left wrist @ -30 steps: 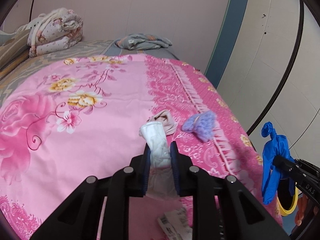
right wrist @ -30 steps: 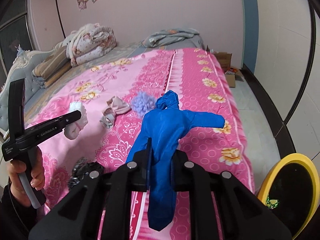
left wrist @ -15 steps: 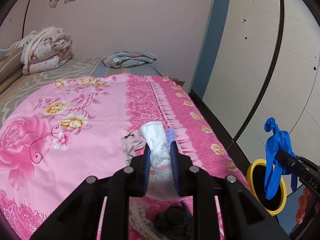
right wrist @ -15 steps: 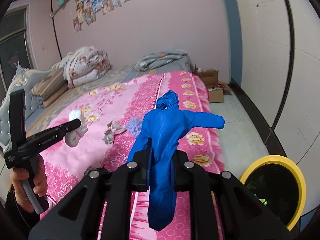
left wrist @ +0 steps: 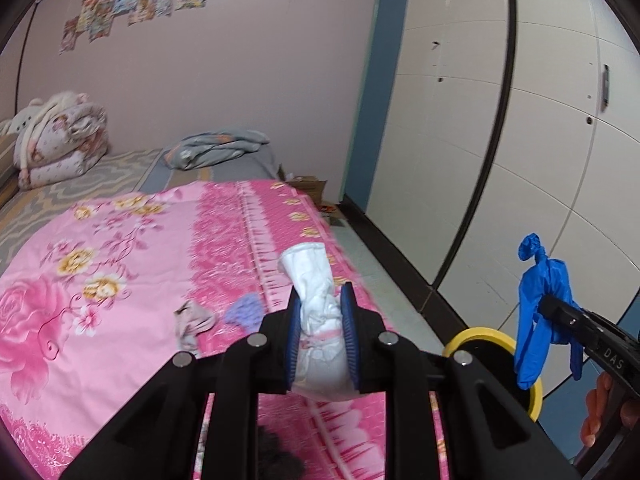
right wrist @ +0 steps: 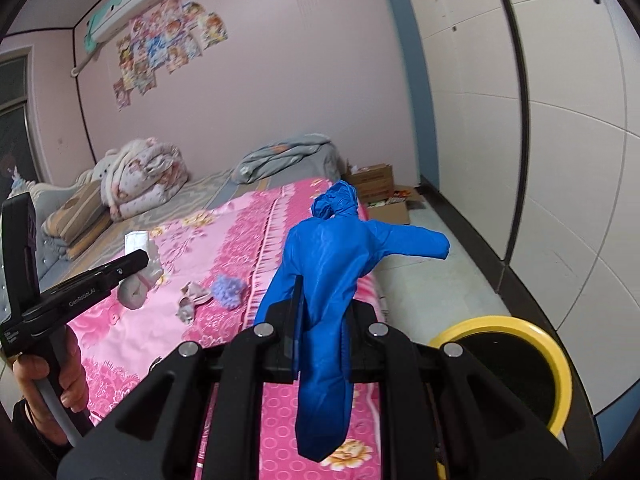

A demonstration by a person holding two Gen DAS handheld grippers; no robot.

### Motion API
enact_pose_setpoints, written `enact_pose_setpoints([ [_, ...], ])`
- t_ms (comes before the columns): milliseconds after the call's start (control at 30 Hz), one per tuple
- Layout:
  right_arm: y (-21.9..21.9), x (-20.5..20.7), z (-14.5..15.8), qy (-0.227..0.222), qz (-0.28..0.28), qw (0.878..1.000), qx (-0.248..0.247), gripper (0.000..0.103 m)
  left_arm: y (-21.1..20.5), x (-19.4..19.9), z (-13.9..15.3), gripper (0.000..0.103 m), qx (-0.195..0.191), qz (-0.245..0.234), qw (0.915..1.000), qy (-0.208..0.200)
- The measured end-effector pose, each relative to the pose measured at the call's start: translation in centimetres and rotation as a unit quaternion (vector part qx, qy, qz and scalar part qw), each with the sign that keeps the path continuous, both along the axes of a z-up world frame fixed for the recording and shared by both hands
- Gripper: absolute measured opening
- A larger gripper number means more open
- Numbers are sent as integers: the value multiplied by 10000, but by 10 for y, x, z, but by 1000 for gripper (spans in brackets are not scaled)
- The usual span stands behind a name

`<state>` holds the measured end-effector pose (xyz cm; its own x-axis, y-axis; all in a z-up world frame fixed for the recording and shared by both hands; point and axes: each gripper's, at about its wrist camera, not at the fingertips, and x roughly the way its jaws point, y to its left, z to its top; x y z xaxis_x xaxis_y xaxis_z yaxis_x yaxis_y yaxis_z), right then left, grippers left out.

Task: Collect trash
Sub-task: 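Carry the blue glove and white tissue over the bin with both tools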

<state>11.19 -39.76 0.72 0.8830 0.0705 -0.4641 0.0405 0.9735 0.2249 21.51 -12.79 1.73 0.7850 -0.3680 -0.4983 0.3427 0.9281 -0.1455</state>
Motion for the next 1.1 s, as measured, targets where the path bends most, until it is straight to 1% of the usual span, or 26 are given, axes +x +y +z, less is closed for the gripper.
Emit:
enact_pose_setpoints([
  [400, -76, -36, 27, -327, -753, 9965, 167, 13, -79, -18, 28, 18, 25, -628, 9977, -268],
  [633, -119, -53, 42, -521, -1135, 9920, 202, 13, -111, -21, 43, 18, 43, -832, 9958, -391],
  [767, -134, -61, 48, -595, -1320, 9893, 199, 13, -129, -20, 53, 18, 39, -966, 9944, -422],
  [900, -153, -66, 50, -625, -1497, 9865, 227, 13, -149, -15, 55, 18, 114, -1076, 9932, -441],
  [967, -160, -67, 48, -604, -1589, 9852, 235, 14, -160, -14, 52, 18, 139, -1136, 9927, -381],
  [1100, -175, -65, 33, -473, -1721, 9835, 296, 14, -182, -9, 36, 18, 200, -1269, 9914, -250],
])
